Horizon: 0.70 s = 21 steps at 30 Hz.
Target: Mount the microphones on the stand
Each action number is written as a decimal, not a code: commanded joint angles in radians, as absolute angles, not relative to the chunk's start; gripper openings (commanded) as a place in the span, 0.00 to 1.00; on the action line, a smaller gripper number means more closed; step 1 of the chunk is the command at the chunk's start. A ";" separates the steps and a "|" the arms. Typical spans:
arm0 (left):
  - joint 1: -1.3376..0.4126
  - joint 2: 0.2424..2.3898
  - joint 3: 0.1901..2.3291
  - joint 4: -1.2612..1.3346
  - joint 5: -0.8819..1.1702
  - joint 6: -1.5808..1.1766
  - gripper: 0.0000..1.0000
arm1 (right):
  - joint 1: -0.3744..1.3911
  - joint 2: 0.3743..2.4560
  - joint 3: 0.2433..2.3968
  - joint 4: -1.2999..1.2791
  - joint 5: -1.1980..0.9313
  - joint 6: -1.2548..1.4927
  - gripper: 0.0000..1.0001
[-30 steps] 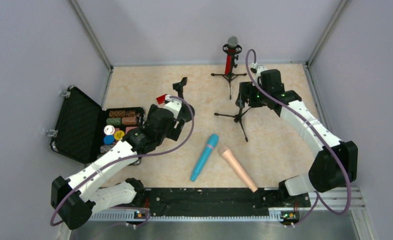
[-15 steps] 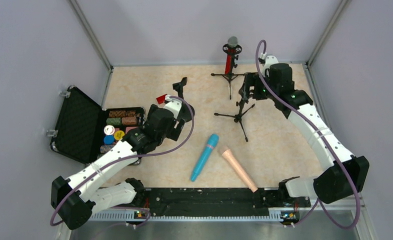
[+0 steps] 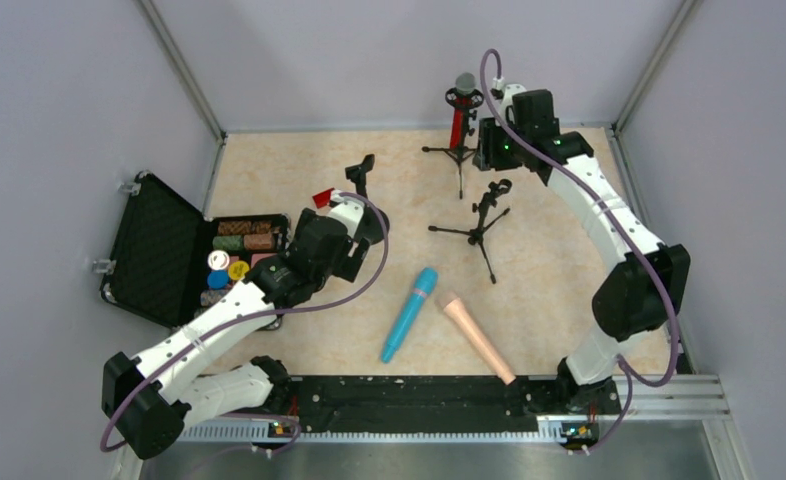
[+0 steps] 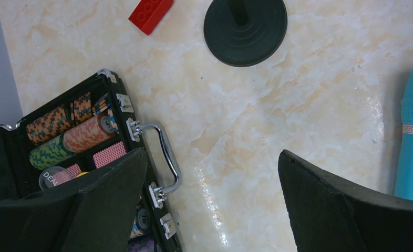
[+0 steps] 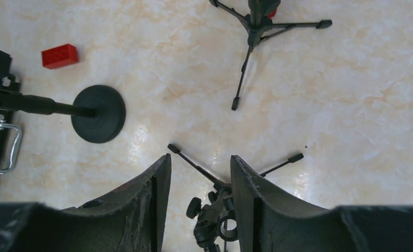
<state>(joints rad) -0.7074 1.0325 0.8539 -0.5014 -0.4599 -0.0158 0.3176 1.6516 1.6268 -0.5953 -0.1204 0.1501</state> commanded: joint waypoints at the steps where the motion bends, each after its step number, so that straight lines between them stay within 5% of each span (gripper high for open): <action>1: -0.709 1.039 0.860 -0.488 -0.453 -0.008 0.98 | 0.316 1.690 1.711 -0.708 -0.030 0.110 0.43; 21: -0.709 1.043 0.861 -0.490 -0.431 -0.008 0.98 | 0.314 1.643 1.511 -0.714 0.152 0.115 0.26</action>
<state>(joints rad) -0.7074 1.0412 0.8539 -0.5018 -0.4381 -0.0154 0.3172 1.6882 1.5616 -0.6796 0.1314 0.1146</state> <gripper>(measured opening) 0.983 0.279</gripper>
